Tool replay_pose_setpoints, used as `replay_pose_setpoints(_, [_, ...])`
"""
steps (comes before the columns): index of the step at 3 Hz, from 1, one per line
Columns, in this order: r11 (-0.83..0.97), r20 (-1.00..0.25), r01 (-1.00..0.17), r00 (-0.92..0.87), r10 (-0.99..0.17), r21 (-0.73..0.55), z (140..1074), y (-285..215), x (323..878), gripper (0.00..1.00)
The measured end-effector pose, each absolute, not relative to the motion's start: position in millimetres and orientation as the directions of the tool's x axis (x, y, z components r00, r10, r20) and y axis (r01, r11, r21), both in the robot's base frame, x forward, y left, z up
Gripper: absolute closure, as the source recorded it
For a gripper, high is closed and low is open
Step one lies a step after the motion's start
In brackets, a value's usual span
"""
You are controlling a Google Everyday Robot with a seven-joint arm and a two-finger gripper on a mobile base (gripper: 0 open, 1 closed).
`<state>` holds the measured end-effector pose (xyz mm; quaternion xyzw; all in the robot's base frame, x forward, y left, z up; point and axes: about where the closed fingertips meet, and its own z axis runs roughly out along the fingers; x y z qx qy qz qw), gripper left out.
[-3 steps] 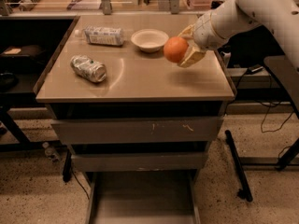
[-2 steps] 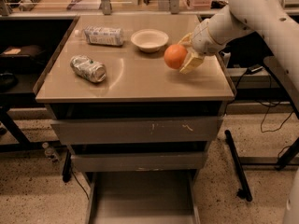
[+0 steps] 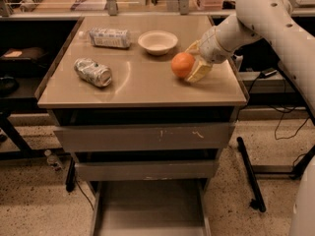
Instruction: Pick orange from bottom drawer and place on counter
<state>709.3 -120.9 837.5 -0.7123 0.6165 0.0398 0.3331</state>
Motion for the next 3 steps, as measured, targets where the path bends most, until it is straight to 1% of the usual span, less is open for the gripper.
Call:
replay_pose_setpoints(1, [-0.018, -0.467, -0.905, 0.237, -0.852, -0.425, 837.5, -120.9, 709.3, 0.58])
replay_pose_setpoints(3, [-0.018, -0.467, -0.905, 0.237, -0.852, -0.425, 837.4, -120.8, 709.3, 0.10])
